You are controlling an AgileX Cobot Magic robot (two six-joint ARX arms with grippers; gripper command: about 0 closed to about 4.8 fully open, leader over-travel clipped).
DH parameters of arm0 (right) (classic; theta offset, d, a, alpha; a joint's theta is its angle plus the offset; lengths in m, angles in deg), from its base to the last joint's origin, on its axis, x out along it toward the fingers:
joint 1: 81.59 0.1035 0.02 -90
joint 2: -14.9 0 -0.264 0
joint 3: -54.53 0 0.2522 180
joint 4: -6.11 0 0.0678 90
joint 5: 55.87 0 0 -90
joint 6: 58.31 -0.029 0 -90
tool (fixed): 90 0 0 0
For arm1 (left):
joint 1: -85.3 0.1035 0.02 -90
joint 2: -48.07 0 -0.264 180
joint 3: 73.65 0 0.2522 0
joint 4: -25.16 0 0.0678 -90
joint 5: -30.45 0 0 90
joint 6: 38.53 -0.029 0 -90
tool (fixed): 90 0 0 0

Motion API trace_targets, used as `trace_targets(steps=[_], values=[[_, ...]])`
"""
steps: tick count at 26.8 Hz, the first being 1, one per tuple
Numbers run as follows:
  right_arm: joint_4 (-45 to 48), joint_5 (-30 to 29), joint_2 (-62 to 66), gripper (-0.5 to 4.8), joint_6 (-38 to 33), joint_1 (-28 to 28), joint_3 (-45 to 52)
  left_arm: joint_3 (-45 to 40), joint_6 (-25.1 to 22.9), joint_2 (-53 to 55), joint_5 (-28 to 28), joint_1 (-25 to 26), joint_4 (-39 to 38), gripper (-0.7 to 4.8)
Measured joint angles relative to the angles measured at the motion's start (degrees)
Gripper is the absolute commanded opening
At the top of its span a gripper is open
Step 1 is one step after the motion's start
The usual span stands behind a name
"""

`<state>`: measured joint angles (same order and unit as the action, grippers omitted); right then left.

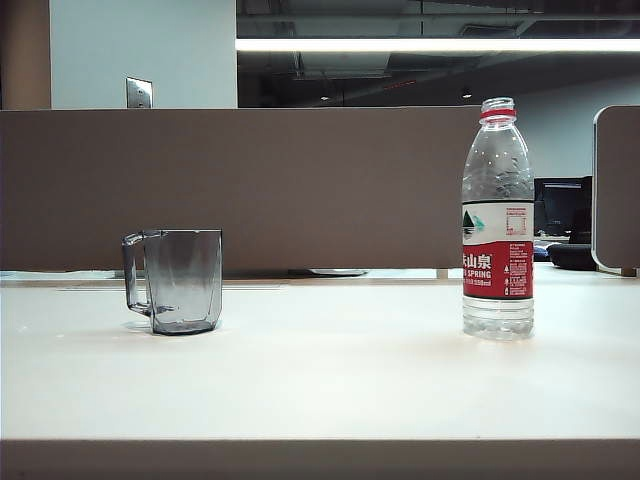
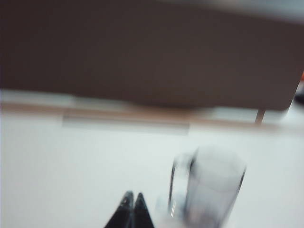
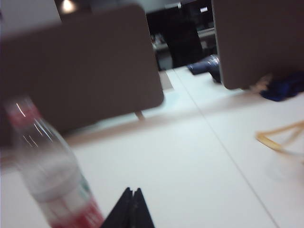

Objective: Pick up the mineral water bottle on the table and pour water into the mug until it's half full.

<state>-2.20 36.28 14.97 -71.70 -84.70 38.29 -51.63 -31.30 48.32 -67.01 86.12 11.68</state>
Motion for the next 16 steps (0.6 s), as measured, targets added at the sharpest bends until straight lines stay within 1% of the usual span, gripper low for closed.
trace_targets(steps=[1,3,5,7,10,12,14,16], values=[[-0.26,-1.38,0.02,-0.02,-3.26,0.0,-4.11,4.48,0.33,-0.04,-0.02,0.0,-0.98,-0.05],[-1.38,-3.96,0.15,-0.02,-3.89,0.02,-9.94,9.81,0.24,0.79,-0.02,0.0,-4.37,-0.05],[-5.44,-5.9,1.53,-0.02,-3.56,0.02,-17.44,15.78,0.11,3.61,-0.44,0.0,-9.44,-0.05],[-10.19,-6.34,3.28,-0.02,-1.86,0.02,-23.19,21.44,-0.48,7.06,-2.62,0.0,-14.25,-0.05],[-17.53,-6.51,7.91,-0.03,2.29,0.02,-31.71,29.62,-3.13,13.09,-7.43,0.0,-19.65,-0.05],[-20.09,-6.51,11.3,-0.04,4.09,0.02,-36.02,34.88,-5.14,17.42,-9.33,0.0,-22.93,-0.05],[-20.46,-6.21,14.32,-0.04,5.6,0.02,-38.95,38.86,-7.5,21.09,-9.03,-0.24,-23.52,-0.05],[-20.96,-5.38,17.33,-0.04,5.99,0.02,-41.2,40.44,-9.42,22.49,-6.49,-1.64,-23.32,-0.05]])
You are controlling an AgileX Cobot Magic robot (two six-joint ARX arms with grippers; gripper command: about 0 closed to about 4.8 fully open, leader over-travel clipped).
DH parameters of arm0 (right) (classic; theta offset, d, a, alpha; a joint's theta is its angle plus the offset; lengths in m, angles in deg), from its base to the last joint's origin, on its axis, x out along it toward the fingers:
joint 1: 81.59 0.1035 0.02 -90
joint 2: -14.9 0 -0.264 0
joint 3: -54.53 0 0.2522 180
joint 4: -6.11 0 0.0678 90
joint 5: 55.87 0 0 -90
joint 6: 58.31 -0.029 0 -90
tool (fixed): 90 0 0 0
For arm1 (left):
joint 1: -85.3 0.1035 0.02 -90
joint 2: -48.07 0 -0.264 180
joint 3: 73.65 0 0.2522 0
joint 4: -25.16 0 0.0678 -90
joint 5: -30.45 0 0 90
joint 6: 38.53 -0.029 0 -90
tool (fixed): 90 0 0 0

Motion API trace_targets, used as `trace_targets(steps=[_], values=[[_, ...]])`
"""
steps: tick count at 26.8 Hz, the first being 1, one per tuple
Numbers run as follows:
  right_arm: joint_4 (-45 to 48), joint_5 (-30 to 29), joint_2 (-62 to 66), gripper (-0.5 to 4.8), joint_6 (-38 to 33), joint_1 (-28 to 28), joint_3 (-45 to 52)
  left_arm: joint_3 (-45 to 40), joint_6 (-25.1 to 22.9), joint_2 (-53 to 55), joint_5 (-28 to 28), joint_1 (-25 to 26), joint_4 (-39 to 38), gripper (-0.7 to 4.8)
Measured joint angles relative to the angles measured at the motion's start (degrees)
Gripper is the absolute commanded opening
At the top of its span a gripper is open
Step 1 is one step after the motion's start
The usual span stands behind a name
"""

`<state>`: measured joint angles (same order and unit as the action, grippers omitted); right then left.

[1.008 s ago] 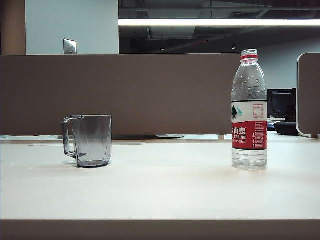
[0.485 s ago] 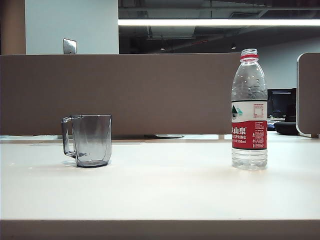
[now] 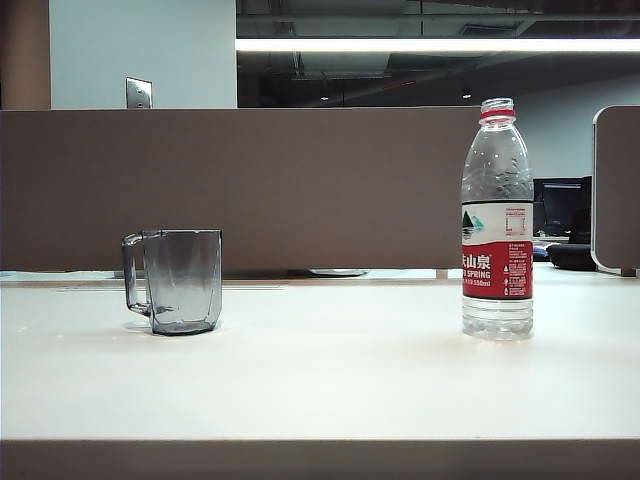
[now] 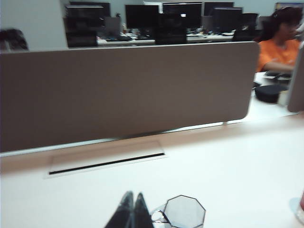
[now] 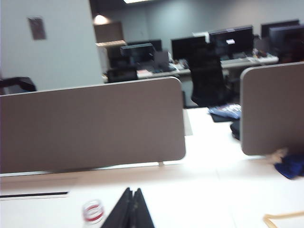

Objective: Pick up the mineral water bottle on the table and pour water into the mug until it's half full.

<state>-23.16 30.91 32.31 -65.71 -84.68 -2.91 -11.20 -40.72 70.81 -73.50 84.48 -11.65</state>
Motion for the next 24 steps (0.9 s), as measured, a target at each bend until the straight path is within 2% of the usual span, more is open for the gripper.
trace_targets(steps=[2,5,8,9,11,16,21,24], values=[[-0.15,0.7,5.46,-0.04,0.22,0.0,-2.6,3.37,-1.33,2.82,0.68,-0.7,-0.85,-0.05],[-0.92,0.94,13.66,-0.04,0.26,0.11,-6.45,6.82,-1.49,8.13,-1.49,-2.71,-1.44,-0.05],[-4.83,-0.2,18.93,-0.04,0.35,1.53,-10.36,9.27,-1.9,10.82,-4.11,-6.1,-6.19,-0.05],[-6.69,-0.46,21.4,-0.04,1.64,2.67,-12.5,11.19,-2.08,12.55,-4.72,-7.72,-8.81,-0.05],[-11.3,-0.46,24.39,-0.04,9.55,5.7,-13.62,11.91,-3.26,13.86,-4.46,-12.04,-12.44,-0.05],[-16.81,2.84,26.49,-0.04,18.67,11.58,-12.94,12.09,-3.61,14.97,-3.26,-16.06,-13.4,-0.05],[-16.72,4.42,28.87,-0.04,19.65,14.84,-12.41,12.09,-3.61,15.93,-0.33,-18.47,-13.9,-0.05],[-16.98,2.12,31.45,0.03,19.5,14.97,-12.33,12.09,-3.61,15.89,0.26,-18.38,-13.99,-0.05]])
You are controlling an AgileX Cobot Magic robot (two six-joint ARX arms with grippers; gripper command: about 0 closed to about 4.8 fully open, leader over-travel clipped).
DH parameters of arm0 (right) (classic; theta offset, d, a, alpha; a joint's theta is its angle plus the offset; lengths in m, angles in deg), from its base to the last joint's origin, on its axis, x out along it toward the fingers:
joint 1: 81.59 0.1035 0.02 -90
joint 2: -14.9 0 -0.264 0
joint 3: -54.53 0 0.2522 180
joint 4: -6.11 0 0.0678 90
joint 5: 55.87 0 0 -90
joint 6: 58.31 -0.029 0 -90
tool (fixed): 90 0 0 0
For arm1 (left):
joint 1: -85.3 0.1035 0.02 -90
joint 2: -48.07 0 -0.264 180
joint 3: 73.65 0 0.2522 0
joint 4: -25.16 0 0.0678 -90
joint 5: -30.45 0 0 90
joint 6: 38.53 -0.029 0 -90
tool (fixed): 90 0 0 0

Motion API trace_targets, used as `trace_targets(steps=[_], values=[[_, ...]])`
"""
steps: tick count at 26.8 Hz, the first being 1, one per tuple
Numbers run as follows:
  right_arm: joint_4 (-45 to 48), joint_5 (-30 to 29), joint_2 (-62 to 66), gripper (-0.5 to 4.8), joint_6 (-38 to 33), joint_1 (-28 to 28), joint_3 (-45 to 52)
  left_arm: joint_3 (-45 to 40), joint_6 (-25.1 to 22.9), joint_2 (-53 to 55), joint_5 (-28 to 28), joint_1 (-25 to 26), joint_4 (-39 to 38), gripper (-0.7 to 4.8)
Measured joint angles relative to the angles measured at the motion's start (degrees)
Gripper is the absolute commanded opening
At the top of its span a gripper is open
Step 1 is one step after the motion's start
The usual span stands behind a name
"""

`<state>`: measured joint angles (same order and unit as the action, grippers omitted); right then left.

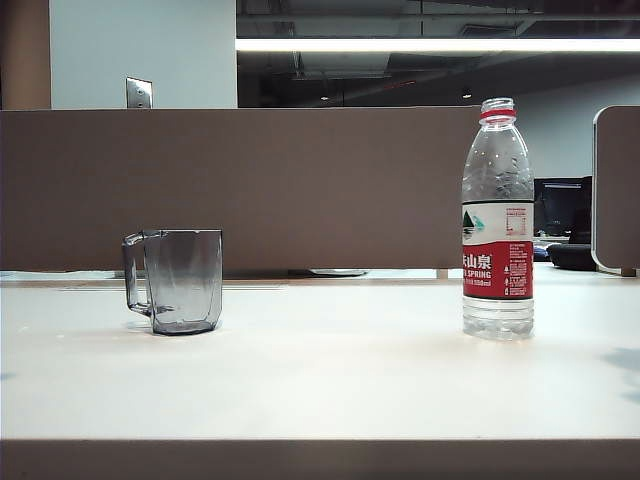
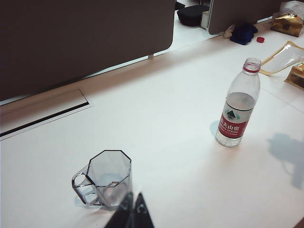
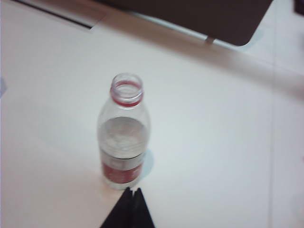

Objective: Pick up the mineral water bottle on the table and pour water into the mug until it's half full.

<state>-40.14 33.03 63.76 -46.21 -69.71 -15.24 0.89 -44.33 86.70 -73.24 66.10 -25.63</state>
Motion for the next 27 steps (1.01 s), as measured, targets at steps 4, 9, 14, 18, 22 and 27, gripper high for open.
trace_targets(steps=[4,9,14,18,22,27], values=[[1.6,-1.51,5.49,4.3,-3.82,0.04,1.81,0.0,0.0,-0.04,0.02,-0.04,-0.02,-0.05],[7.52,-1.73,7.32,4.79,-4.63,0.02,9.84,0.0,0.0,-0.33,0.02,-0.04,-0.02,-0.05],[21.64,-1.7,7.8,4.79,-4.74,0.02,24.65,0.0,0.0,-0.33,0.02,-0.04,-0.02,-0.05],[36.52,-3.32,7.82,4.79,-8.33,0.04,34.14,0.0,-0.02,-0.31,0.66,-0.04,-0.04,-0.05],[52.94,-3.52,8.72,4.79,-13.09,0.04,41.44,0.0,-0.02,-0.31,2.05,-0.04,-0.04,-0.05],[66.05,-3.5,14.14,4.79,-14.05,0.04,42.95,0.0,-0.02,-0.31,2.27,-0.04,-0.04,-0.05]])
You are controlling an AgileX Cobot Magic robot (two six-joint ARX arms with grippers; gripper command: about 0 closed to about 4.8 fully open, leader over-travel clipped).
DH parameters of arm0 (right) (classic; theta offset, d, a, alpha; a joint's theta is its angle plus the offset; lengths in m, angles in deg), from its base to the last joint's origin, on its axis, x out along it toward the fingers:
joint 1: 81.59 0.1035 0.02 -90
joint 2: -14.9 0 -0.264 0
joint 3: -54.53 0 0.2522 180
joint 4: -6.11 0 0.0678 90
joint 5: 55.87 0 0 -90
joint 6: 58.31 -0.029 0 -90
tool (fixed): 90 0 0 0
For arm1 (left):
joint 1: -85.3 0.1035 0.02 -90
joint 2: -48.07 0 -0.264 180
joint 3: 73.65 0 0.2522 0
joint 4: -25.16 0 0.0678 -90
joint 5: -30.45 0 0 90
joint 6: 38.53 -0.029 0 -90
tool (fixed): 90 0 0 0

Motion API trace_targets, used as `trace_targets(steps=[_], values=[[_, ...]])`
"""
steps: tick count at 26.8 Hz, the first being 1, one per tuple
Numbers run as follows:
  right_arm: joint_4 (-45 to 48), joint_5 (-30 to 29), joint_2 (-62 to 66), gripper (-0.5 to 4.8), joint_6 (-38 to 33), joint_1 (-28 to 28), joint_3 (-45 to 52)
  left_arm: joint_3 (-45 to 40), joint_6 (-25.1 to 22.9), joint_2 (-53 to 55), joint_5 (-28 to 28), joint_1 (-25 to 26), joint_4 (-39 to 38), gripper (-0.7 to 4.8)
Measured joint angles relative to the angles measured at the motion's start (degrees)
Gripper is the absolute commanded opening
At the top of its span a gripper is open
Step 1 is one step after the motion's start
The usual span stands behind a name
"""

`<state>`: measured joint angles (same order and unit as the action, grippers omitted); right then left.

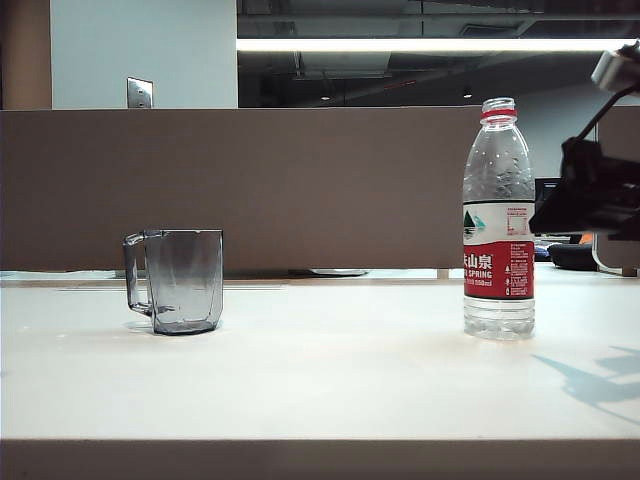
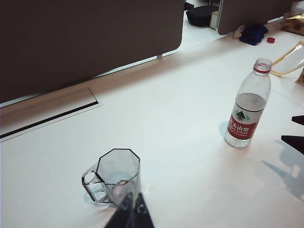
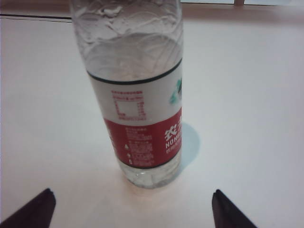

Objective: Pick up the mineral water bottle on the table and pour water into the mug until it's half full.

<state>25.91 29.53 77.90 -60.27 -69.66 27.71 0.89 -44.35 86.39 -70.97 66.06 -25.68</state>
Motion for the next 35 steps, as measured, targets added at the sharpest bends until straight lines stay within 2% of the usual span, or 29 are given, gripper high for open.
trace_targets(steps=[3,9,22,35], values=[[9.33,-1.36,9.44,4.79,-0.02,0.0,0.07,0.0,0.0,0.0,0.07,0.0,0.0,-0.05],[19.45,-1.92,20.26,4.79,-1.6,-0.02,-2.6,0.0,0.0,0.0,0.07,0.0,0.0,-0.05],[20.98,-1.95,29.66,4.79,-2.34,-0.02,-11.45,0.0,0.0,0.02,0.11,0.0,0.0,-0.05],[20.96,-1.86,34.88,4.79,-2.34,-0.02,-14.47,0.0,0.0,0.0,0.13,0.0,0.0,-0.05]])
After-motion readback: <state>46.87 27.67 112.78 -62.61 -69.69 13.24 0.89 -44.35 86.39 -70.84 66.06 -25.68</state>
